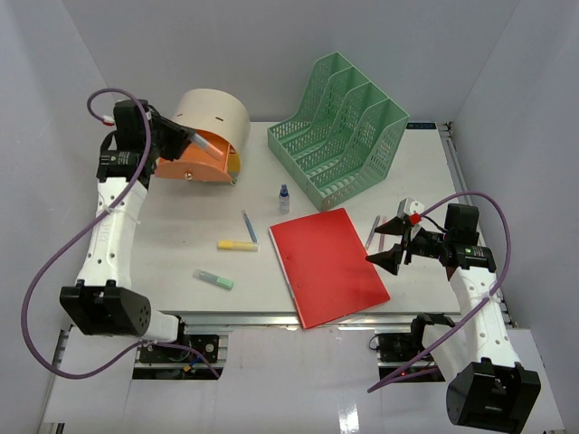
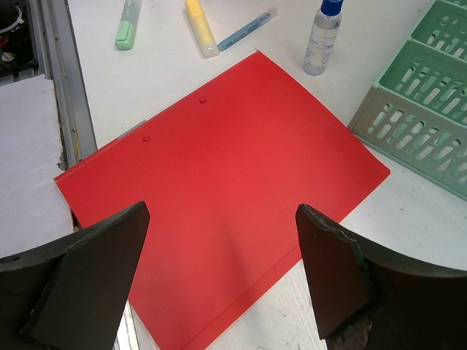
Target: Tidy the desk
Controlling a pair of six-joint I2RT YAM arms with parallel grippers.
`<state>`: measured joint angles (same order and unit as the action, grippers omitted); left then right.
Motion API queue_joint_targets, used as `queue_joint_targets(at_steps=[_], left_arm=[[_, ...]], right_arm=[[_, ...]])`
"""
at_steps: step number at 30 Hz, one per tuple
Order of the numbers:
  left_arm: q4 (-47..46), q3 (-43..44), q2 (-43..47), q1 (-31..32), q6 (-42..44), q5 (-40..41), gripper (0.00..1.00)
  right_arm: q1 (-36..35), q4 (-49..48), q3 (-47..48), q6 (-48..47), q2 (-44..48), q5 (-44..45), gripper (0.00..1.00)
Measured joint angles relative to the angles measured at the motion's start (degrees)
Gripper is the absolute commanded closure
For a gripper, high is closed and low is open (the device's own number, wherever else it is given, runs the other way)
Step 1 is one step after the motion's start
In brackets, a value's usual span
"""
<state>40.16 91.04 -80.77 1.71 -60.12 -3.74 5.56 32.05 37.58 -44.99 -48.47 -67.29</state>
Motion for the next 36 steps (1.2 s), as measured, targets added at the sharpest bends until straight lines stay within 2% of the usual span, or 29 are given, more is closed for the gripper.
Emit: queue_joint_targets(at_steps=[4, 9, 11, 17, 21, 25, 31, 36], left_arm=[[-0.74, 3.74, -4.71, -4.71, -3.03, -0.43, 0.99], [-0.62, 3.74, -8.53, -6.48, -6.39, -0.12, 0.95], [-0.56, 3.72, -9.54, -6.48, -7.04, 0.06, 0.89], [-0.37, 3.09, -10.36, -6.48, -7.41, 0.08, 0.58], [-0.76, 2.58, -10.52, -6.48, -7.25, -0.18, 0.45], [-0.71, 1.86, -10.52, -6.48, -6.77, -0.19, 0.37], [-0.98, 2.32, -10.52, -6.78, -5.33, -0.24, 0.34], [-1.95, 2.89, -9.85, -7.31, -3.68, -1.42, 0.23]], right_arm=[[0.00, 0.00, 0.00, 0.00, 0.00, 0.00, 0.12], [0.00, 0.00, 0.00, 0.00, 0.00, 0.00, 0.12], [0.00, 0.00, 0.02, 0.00, 0.00, 0.00, 0.12], [0.00, 0.00, 0.00, 0.00, 0.00, 0.00, 0.12], [0.00, 0.00, 0.02, 0.00, 0.00, 0.00, 0.12], [0.00, 0.00, 0.02, 0.00, 0.00, -0.02, 0.12], [0.00, 0.00, 0.00, 0.00, -0.36, -0.02, 0.12], [0.00, 0.02, 0.00, 0.00, -0.44, 0.00, 0.12]])
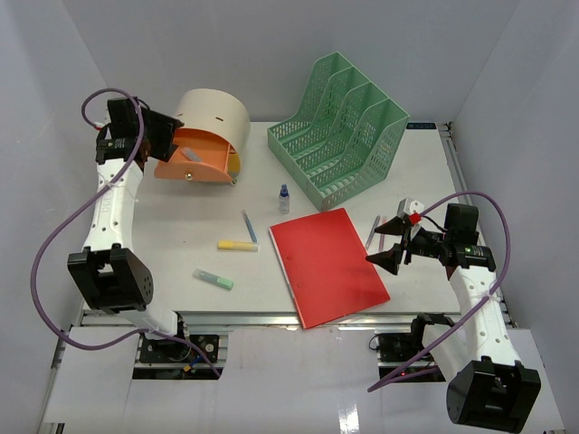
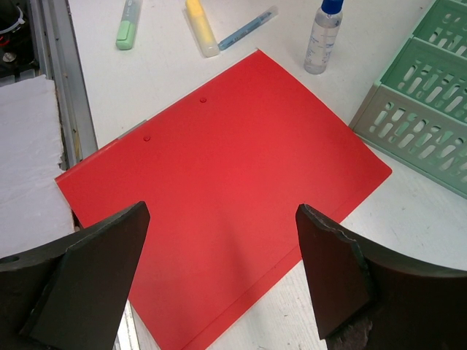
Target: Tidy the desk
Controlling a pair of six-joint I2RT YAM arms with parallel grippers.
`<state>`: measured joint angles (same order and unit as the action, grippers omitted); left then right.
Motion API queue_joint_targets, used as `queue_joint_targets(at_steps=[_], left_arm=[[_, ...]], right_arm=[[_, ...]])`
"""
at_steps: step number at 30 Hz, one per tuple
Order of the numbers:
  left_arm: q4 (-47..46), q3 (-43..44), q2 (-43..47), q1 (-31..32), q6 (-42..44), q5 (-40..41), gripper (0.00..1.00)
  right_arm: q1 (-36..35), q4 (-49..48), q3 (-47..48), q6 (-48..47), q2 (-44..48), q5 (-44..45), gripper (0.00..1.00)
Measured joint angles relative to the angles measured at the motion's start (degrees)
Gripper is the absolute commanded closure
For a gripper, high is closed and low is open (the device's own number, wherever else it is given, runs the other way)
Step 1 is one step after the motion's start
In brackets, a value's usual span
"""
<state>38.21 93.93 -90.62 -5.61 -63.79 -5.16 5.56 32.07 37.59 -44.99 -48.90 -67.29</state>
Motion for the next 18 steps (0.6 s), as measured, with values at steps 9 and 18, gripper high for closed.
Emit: queue_joint_targets(at_steps=[9, 18], left_arm=[[-9.84, -12.86, 22.56, -0.32, 11.29, -9.52, 0.14], [-6.09, -46.06, 58.42, -0.27, 12.63, -13.09, 0.14]], right_arm=[[0.00, 0.05, 0.00, 0.00, 0.00, 0.00, 0.12], [0.07, 0.43, 0.00, 0.29, 0.03, 0.78, 0.12]])
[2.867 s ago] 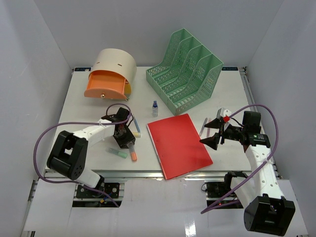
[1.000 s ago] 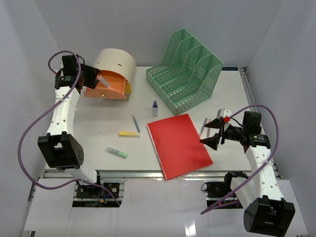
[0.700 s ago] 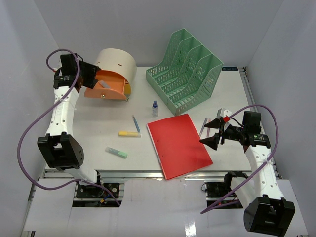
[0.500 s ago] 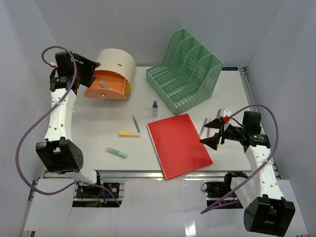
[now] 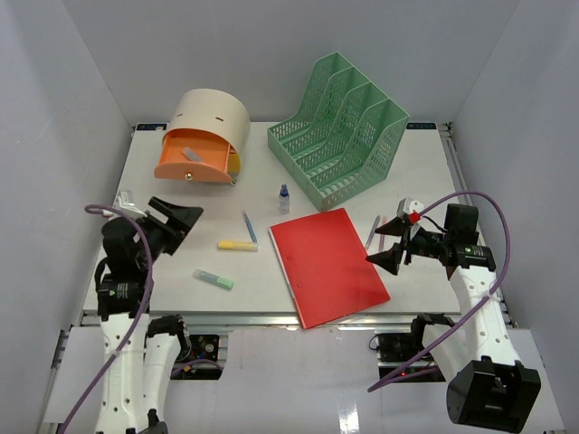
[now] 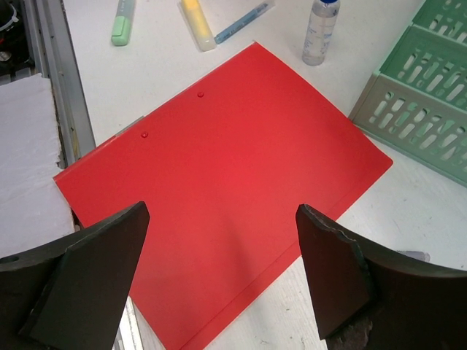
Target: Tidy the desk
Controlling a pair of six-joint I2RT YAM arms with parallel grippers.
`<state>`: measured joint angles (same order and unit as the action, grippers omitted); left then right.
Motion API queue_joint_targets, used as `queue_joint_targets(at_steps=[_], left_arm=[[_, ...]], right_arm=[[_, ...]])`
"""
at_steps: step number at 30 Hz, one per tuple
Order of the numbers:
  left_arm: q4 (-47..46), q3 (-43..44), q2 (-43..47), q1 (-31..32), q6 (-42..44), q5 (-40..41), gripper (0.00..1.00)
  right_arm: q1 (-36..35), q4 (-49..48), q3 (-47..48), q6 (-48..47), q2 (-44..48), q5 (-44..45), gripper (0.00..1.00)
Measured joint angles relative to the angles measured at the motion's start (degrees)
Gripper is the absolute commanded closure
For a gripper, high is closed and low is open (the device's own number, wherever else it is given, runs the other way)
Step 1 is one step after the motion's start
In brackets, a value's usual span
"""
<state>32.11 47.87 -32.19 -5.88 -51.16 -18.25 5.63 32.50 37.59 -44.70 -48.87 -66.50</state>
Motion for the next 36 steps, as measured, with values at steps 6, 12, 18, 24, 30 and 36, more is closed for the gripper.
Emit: queue_joint_targets(at_steps=[6, 12, 18, 24, 30, 36], left_arm=[[11.95, -12.34, -2.06, -0.01, -1.77, -0.59, 0.14], [12.91, -14.34, -0.05, -0.01, -1.36, -3.32, 0.13], [12.92, -18.16, 3.70, -0.01, -0.89, -4.99, 0.12], [13.96, -19.77, 6.46, 0.05, -1.61, -4.71, 0.12], [15.24, -19.75, 8.32, 0.82, -1.30, -2.81, 0.12], [16.47, -19.27, 9.15, 1.55, -0.46, -1.19, 0.11]], right_arm=[[0.00, -0.11, 0.01, 2.35, -1.69, 4.53, 0.16], [-0.59, -6.41, 0.05, 12.07, -3.65, 22.96, 0.15], [-3.75, -8.82, 2.98, 19.62, -12.00, 44.94, 0.12], [-5.02, -14.15, 4.40, 29.71, -22.76, 63.14, 0.18], [-5.01, -18.06, 7.84, 38.27, -33.15, 72.43, 0.25], [-5.01, -20.94, 14.25, 43.71, -39.22, 74.19, 0.26]])
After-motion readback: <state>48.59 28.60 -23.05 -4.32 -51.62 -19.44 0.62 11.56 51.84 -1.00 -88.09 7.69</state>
